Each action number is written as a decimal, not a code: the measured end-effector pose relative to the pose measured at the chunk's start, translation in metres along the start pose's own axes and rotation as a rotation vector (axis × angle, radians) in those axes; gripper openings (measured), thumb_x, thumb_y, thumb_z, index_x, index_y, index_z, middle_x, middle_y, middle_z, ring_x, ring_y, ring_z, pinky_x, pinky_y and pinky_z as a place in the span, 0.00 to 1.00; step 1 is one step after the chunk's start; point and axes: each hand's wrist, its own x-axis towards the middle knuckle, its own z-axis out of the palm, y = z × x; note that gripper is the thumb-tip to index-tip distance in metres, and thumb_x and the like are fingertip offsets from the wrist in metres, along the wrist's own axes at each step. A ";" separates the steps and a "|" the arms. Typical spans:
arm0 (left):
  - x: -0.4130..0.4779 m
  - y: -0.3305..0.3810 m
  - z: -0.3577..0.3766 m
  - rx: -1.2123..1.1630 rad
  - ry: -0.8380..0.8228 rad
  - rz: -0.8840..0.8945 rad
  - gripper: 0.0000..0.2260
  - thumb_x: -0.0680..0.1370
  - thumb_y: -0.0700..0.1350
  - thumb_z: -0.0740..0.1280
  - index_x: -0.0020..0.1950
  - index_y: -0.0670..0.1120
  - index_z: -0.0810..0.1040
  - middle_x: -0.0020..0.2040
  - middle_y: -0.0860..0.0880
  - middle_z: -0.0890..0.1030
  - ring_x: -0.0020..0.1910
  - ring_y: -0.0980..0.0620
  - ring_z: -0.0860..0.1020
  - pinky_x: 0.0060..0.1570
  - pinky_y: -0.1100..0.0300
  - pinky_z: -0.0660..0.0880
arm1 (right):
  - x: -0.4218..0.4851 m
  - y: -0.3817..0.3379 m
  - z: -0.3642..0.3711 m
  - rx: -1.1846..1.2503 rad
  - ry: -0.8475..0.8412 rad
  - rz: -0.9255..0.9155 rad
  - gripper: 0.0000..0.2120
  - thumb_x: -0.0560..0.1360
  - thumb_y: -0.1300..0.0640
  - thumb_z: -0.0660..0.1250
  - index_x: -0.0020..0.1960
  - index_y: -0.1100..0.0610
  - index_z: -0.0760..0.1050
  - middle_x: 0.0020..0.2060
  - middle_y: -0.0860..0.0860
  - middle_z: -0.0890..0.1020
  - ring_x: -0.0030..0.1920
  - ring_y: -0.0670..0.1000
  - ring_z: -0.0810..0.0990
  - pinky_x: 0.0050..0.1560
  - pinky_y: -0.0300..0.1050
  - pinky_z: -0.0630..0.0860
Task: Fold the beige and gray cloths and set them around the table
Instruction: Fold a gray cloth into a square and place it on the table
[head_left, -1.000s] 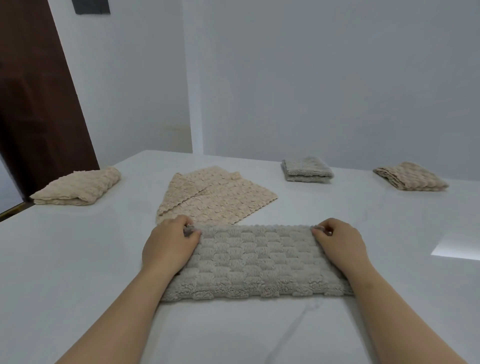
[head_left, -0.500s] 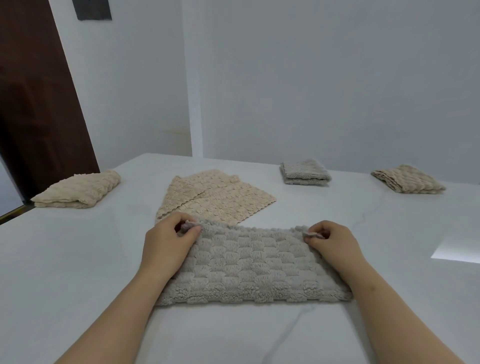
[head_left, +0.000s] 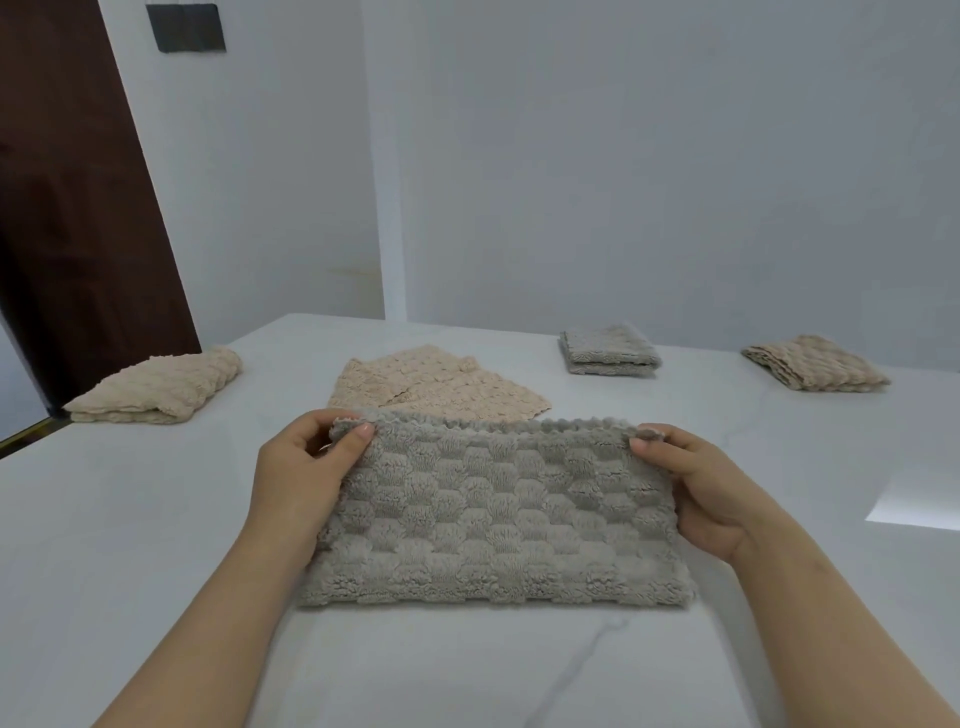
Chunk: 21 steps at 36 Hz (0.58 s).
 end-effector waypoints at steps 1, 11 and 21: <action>0.000 0.001 0.000 -0.009 0.009 0.002 0.06 0.72 0.40 0.71 0.39 0.50 0.79 0.37 0.50 0.78 0.38 0.52 0.75 0.44 0.57 0.74 | 0.001 -0.001 -0.001 -0.011 0.022 -0.033 0.07 0.70 0.67 0.65 0.36 0.57 0.74 0.29 0.52 0.81 0.27 0.49 0.80 0.28 0.42 0.79; 0.000 0.008 -0.002 -0.001 0.043 0.092 0.07 0.72 0.41 0.71 0.36 0.50 0.78 0.24 0.57 0.76 0.25 0.62 0.71 0.31 0.62 0.69 | 0.000 -0.013 -0.002 -0.159 0.153 -0.417 0.06 0.72 0.64 0.67 0.38 0.56 0.76 0.28 0.46 0.82 0.32 0.43 0.80 0.36 0.35 0.79; -0.005 0.021 -0.004 -0.115 0.034 -0.031 0.12 0.72 0.44 0.70 0.31 0.45 0.72 0.29 0.50 0.75 0.28 0.56 0.73 0.30 0.64 0.73 | -0.004 -0.021 0.005 -0.328 0.225 -0.524 0.10 0.74 0.59 0.67 0.34 0.53 0.72 0.27 0.48 0.79 0.30 0.47 0.76 0.35 0.41 0.75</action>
